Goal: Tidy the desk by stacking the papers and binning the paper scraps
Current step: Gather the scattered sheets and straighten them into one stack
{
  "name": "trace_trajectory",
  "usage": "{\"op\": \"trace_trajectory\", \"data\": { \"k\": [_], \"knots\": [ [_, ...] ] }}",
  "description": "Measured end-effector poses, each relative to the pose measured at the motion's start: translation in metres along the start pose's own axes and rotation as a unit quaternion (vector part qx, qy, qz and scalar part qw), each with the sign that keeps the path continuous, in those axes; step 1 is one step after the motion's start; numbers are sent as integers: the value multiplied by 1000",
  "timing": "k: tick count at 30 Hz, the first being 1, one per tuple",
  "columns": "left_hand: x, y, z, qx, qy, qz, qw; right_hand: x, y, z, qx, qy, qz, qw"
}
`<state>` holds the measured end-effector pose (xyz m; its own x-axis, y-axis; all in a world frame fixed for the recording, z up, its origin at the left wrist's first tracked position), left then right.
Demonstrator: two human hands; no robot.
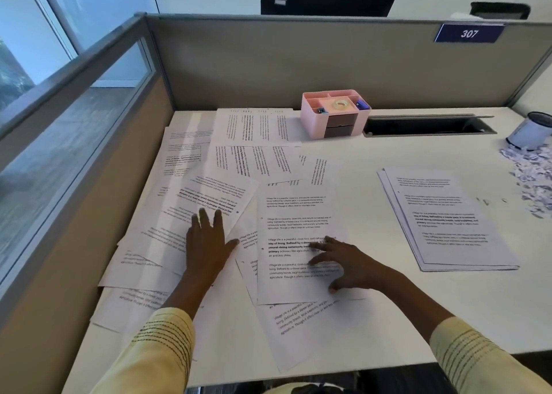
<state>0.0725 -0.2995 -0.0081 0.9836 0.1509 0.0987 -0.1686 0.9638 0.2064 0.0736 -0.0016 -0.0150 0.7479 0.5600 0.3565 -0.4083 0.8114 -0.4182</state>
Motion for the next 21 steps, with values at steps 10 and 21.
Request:
{"op": "trace_trajectory", "data": {
  "k": [10,21],
  "knots": [
    [4,-5,4,17,4,-53,998,-5,6,1,-20,14,3,1000],
    [-7,12,-12,-98,22,-103,990,-4,8,1,-11,8,17,1000]
  ]
}}
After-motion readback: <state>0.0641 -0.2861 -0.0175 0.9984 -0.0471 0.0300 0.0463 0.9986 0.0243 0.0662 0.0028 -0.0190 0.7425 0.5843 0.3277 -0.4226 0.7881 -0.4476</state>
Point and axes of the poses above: each hand's wrist, its own x-axis away from the middle knuckle, its own z-axis out of the back of the hand, y = z × x, the point moved 4 cm from there along -x, towards the middle knuckle, and after that the axes turned 2 degrees about -z, right-handed, at the moved point
